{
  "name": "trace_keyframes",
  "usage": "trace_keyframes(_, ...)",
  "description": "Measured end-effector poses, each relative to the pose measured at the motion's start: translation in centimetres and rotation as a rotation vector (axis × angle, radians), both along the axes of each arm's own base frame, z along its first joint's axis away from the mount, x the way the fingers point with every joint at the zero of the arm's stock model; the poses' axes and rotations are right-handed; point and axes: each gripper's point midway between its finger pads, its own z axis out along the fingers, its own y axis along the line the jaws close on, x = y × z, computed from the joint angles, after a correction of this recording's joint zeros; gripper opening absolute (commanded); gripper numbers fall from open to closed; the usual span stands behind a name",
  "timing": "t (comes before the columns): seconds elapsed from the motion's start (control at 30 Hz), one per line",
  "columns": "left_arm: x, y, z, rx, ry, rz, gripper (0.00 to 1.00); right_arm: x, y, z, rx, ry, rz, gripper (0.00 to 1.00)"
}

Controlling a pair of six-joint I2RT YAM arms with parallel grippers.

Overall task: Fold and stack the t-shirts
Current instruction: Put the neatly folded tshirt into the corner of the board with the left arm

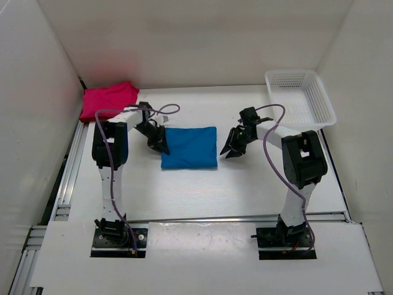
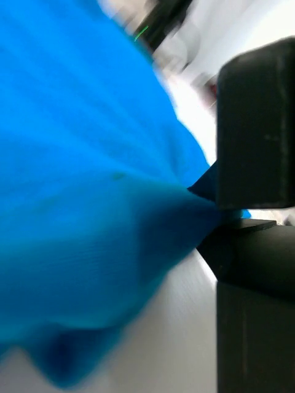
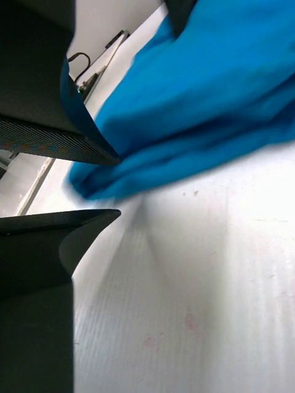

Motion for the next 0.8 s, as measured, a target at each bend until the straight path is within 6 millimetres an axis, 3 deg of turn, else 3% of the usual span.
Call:
trace_keyframes(0.1,4.3,3.5,0.8,0.182,-0.139,0.026,0.1,0.3,-0.5,0.8,0.002,-0.021,-0.016,0.4)
trace_keyframes(0.23,10.7,8.5,3.6,0.45,-0.363,0.086,0.1,1.2,-1.8,2.1,0.001,-0.061,-0.044,0.41)
trace_keyframes(0.4,15.2,13.4,6.3,0.768,-0.545,0.168,0.1,1.5,-3.0,2.1,-0.027,-0.063,-0.061,0.41)
trace_keyframes(0.57,18.5,16.6,7.7,0.992,-0.647,0.25,0.1,1.7,-3.1,2.5,-0.037,-0.074,-0.053,0.41)
trace_keyframes(0.67,21.3,17.7,9.1,1.072,-0.734,0.326,0.1,1.8,-3.1,2.6,-0.039,-0.081,-0.048,0.41)
trace_keyframes(0.8,23.7,18.7,11.2,1.131,-0.822,0.417,0.1,1.7,-3.3,2.4,-0.053,-0.076,-0.044,0.42)
